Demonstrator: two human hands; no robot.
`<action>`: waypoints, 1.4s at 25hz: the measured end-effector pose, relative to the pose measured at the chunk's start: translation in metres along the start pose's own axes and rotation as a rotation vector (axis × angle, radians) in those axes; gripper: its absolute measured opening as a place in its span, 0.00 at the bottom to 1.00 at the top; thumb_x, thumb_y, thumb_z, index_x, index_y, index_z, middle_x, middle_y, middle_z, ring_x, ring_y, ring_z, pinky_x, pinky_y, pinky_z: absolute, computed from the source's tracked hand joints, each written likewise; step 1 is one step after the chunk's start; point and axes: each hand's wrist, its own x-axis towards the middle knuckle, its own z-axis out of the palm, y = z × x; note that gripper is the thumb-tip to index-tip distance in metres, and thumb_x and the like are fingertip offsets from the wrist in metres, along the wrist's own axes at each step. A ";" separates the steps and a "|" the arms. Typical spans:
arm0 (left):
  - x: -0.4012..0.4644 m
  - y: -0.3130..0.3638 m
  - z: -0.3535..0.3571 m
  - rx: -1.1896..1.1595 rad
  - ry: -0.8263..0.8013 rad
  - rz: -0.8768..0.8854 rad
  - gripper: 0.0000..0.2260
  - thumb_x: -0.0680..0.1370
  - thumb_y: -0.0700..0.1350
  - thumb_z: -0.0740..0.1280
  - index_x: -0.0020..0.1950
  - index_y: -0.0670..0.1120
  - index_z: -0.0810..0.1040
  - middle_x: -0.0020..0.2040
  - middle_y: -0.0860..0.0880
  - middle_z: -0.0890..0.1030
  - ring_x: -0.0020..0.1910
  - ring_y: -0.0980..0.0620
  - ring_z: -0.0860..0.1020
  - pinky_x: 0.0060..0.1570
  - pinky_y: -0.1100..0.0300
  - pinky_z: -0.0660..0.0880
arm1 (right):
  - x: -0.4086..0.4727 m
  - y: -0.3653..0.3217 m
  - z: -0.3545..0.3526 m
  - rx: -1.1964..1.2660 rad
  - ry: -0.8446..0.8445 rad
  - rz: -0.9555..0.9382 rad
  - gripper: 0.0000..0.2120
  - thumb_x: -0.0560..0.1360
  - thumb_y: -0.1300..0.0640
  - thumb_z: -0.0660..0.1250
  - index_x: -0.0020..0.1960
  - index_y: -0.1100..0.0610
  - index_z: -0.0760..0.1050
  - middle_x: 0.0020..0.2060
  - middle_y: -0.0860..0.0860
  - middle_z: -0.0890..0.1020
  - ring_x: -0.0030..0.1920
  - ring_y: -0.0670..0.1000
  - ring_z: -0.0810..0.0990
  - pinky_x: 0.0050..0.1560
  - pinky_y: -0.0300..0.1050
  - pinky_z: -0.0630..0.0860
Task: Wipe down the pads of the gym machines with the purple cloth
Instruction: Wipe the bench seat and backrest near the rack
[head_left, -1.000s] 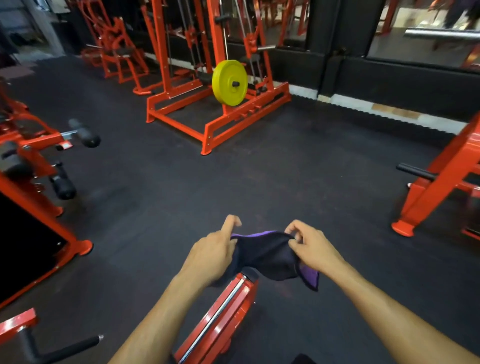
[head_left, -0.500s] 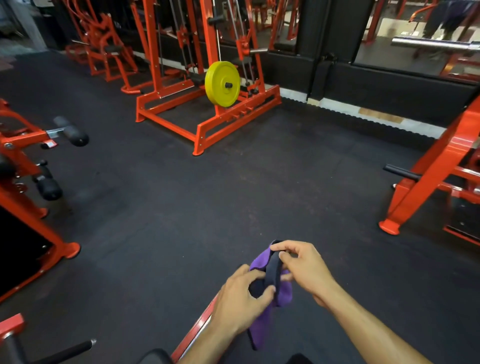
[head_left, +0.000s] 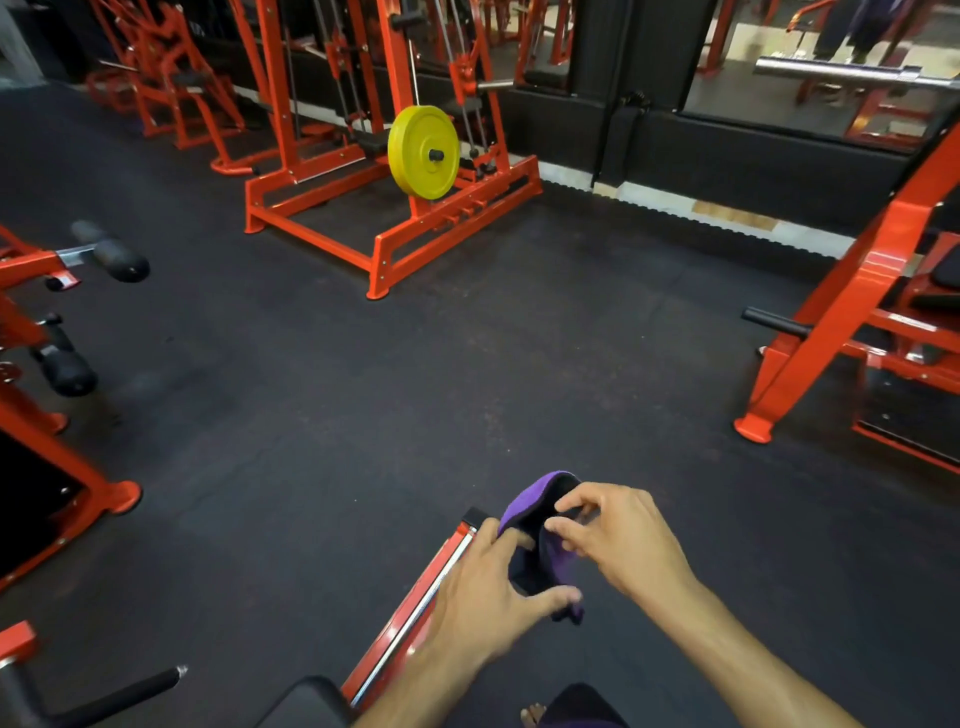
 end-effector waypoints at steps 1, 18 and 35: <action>-0.002 0.004 0.004 0.035 0.003 -0.009 0.24 0.69 0.72 0.69 0.58 0.59 0.75 0.52 0.61 0.68 0.45 0.59 0.74 0.39 0.64 0.67 | -0.001 -0.003 -0.001 -0.138 0.021 -0.053 0.03 0.73 0.49 0.76 0.43 0.46 0.82 0.31 0.42 0.83 0.35 0.39 0.81 0.37 0.30 0.72; 0.015 -0.055 -0.068 -0.128 0.218 0.343 0.10 0.78 0.41 0.70 0.54 0.56 0.82 0.52 0.61 0.78 0.50 0.57 0.80 0.50 0.63 0.76 | -0.020 0.051 -0.024 -0.084 -0.061 -0.214 0.06 0.75 0.54 0.76 0.49 0.44 0.84 0.44 0.37 0.82 0.47 0.43 0.81 0.48 0.37 0.75; 0.078 0.058 -0.125 -0.972 0.143 0.321 0.15 0.84 0.40 0.61 0.63 0.53 0.83 0.61 0.51 0.83 0.59 0.54 0.78 0.68 0.52 0.70 | 0.009 -0.016 -0.092 0.509 0.052 -0.125 0.14 0.80 0.39 0.64 0.54 0.50 0.74 0.45 0.47 0.80 0.46 0.48 0.75 0.49 0.51 0.74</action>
